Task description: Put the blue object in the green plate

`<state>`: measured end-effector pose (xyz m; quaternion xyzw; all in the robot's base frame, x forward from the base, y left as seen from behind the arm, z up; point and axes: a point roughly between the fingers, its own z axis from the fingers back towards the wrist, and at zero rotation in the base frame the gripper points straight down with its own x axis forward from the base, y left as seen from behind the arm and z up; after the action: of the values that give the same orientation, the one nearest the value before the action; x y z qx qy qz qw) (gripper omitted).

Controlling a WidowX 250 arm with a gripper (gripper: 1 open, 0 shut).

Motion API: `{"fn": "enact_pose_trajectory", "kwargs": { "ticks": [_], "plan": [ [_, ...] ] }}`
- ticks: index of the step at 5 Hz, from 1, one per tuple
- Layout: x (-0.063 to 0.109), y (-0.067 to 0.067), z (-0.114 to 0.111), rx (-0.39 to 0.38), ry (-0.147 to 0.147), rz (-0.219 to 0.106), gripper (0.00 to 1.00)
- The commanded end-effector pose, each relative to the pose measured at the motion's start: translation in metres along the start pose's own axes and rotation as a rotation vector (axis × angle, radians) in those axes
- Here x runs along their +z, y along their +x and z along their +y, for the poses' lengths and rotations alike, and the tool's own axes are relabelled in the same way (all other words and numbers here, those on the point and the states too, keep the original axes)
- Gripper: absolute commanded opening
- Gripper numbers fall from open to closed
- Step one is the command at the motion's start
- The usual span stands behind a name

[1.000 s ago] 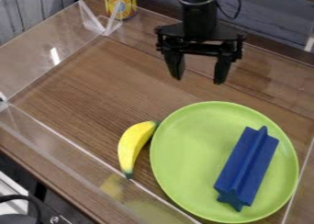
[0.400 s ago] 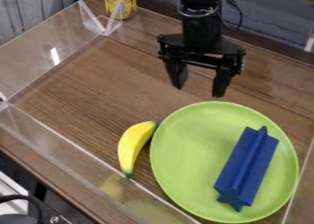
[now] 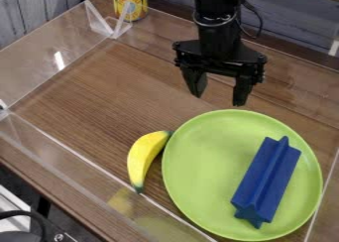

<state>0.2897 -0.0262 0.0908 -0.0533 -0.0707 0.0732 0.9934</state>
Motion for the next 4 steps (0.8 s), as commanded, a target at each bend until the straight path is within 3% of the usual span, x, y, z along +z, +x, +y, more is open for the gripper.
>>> {"fn": "enact_pose_trajectory", "kwargs": {
  "ticks": [1,2,4],
  "plan": [
    [0.014,0.014,0.003,-0.02,-0.003,-0.053,1.0],
    [0.024,0.033,0.013,-0.033,0.005,-0.083,1.0],
    [0.037,0.07,0.063,-0.117,0.02,-0.129,1.0]
  ]
}}
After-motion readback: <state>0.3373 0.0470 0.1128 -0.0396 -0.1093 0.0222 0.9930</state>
